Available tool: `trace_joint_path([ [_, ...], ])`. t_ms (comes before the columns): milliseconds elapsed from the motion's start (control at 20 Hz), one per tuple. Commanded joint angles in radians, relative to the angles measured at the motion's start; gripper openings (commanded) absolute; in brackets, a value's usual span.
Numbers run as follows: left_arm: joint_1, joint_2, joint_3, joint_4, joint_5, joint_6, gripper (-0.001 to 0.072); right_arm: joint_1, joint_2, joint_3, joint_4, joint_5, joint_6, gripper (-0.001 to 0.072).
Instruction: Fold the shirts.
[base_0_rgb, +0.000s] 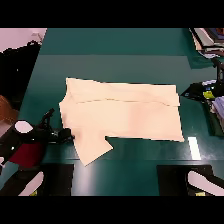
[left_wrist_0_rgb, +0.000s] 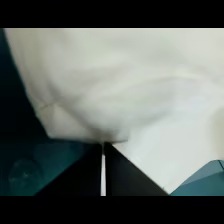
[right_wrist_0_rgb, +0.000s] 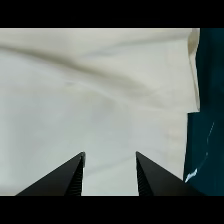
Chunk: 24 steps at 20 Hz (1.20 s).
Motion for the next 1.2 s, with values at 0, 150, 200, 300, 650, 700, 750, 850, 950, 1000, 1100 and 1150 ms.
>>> trace_joint_path([
  [0,0.0,0.001,0.009,-0.032,-0.022,0.028,0.0024,-0.012,0.001,0.0,0.003,0.047,0.0,0.039],
  [150,0.0,0.003,0.077,-0.034,-0.079,0.053,0.0024,-0.065,0.006,-0.011,-0.038,0.145,0.0,0.0389],
  [200,0.0,0.003,0.106,-0.033,-0.093,0.06,0.0023,-0.088,0.024,-0.043,-0.069,0.158,0.0,0.0389],
  [300,0.0,0.003,0.162,-0.035,-0.104,0.061,0.0024,-0.145,0.087,-0.157,-0.127,0.156,0.0,0.0389],
  [650,0.0,0.003,0.228,-0.034,-0.097,0.061,0.0024,-0.293,0.182,-0.56,-0.105,0.117,0.0,0.0551],
  [700,0.0,0.003,0.228,-0.034,-0.098,0.061,0.0024,-0.292,0.182,-0.587,-0.081,0.095,0.0,0.0549],
  [750,0.0,0.003,0.228,-0.034,-0.098,0.061,0.0024,-0.292,0.182,-0.61,-0.054,0.07,0.0,0.0548],
  [850,0.0,0.003,0.228,-0.034,-0.097,0.061,0.0024,-0.292,0.182,-0.634,-0.026,0.032,-0.002,0.0431],
  [950,0.0,0.003,0.228,-0.034,-0.097,0.061,0.0024,-0.292,0.182,-0.636,-0.018,0.006,-0.002,0.0403],
  [1000,0.0,0.003,0.228,-0.032,-0.096,0.062,0.0024,-0.292,0.182,-0.636,-0.017,0.005,-0.017,0.0236],
  [1100,0.0,0.003,0.228,-0.027,-0.097,0.071,0.0022,-0.292,0.182,-0.635,-0.018,0.013,-0.057,0.0018],
  [1150,0.0,0.008,0.232,-0.014,-0.113,0.07,0.0022,-0.293,0.183,-0.632,-0.021,0.031,-0.069,0.0016],
])
